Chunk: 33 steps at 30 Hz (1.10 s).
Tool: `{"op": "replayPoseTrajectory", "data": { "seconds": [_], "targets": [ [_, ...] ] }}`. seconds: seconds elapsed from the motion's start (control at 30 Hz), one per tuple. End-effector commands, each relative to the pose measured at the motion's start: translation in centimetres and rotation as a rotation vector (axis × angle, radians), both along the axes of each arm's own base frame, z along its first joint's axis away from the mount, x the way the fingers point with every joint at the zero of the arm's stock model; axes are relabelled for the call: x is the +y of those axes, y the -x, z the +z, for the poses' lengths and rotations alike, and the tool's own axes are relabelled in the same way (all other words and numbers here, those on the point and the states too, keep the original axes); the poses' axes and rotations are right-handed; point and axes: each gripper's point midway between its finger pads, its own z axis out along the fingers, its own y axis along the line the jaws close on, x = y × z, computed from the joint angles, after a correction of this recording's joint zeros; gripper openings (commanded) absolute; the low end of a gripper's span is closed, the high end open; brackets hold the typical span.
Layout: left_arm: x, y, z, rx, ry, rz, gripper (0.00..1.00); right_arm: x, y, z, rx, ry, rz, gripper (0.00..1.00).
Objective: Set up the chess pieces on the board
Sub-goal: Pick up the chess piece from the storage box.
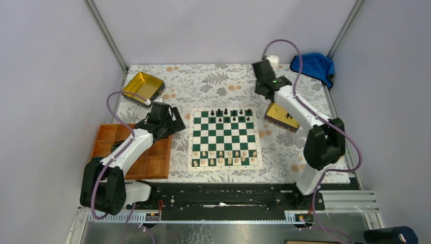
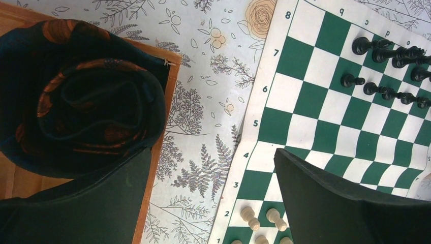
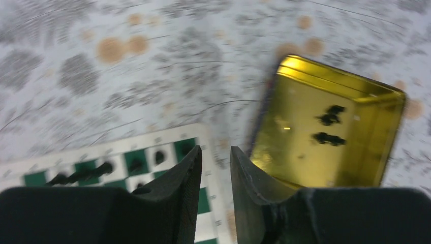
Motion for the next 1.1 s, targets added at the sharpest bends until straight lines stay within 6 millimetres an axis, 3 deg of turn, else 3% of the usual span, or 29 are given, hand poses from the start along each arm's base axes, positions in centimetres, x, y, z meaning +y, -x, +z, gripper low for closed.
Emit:
{"op": "replayPoseTrajectory", "data": {
  "seconds": [0.0, 0.2, 0.37, 0.67, 1.07],
  "targets": [
    [-0.9, -1.5, 1.3, -0.053, 0.017, -0.024, 0.99, -7.0, 0.0, -0.7, 0.012, -0.029, -0.221, 0.34],
    [-0.8, -1.4, 1.0, -0.045, 0.008, -0.028, 0.99, -12.8, 0.7, -4.6, 0.091, -0.067, -0.374, 0.34],
    [-0.6, -1.1, 0.7, -0.036, 0.001, -0.029, 0.99, -15.4, 1.1, -6.9, 0.145, -0.071, -0.442, 0.33],
    [-0.5, -1.1, 0.5, -0.028, -0.009, -0.031, 0.99, -17.6, 2.2, -9.4, 0.213, -0.066, -0.500, 0.33],
    [-0.5, -1.0, 0.3, -0.019, -0.008, -0.030, 0.99, -18.2, 3.0, -12.1, 0.269, -0.094, -0.515, 0.33]
  ]
}}
